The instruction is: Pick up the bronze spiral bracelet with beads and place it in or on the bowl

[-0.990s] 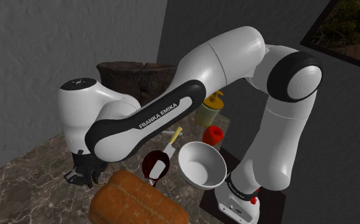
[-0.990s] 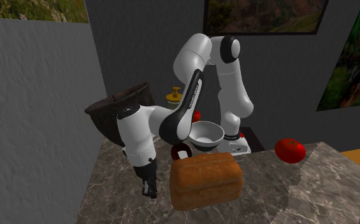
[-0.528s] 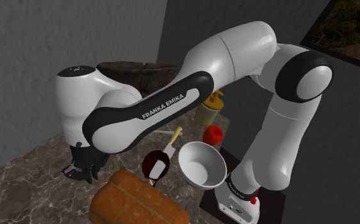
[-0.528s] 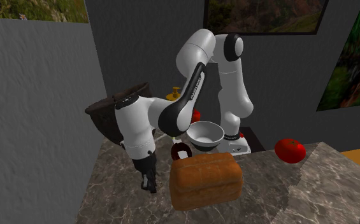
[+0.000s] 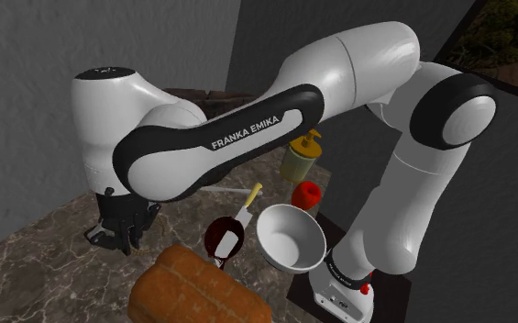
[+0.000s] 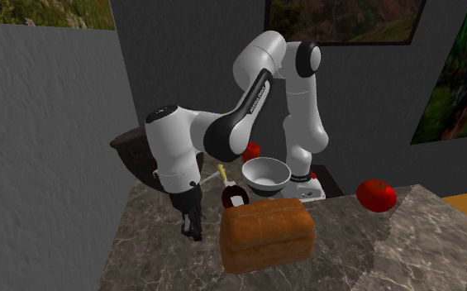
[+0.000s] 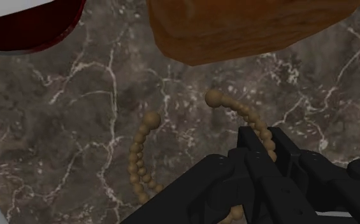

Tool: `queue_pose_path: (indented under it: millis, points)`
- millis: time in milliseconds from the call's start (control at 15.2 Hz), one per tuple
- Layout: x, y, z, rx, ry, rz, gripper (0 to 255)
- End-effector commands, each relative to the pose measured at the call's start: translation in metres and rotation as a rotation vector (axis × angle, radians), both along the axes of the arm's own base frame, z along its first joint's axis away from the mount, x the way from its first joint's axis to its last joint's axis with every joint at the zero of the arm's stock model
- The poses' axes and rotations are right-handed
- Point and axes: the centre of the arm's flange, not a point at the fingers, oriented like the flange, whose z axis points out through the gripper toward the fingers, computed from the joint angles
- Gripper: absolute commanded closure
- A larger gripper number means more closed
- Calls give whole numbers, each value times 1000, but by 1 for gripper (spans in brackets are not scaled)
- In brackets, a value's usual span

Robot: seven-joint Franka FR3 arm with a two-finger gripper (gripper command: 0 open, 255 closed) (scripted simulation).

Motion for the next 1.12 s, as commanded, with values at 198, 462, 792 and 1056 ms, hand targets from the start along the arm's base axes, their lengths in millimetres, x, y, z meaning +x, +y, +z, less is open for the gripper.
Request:
queue_pose_path:
  millis: [198, 462, 792, 1056]
  points:
    - [0, -1, 27, 0, 0, 0, 255]
    - [0, -1, 48, 0, 0, 0, 255]
    - [0, -1, 74, 0, 0, 0, 255]
    - [0, -1, 92, 0, 0, 0, 255]
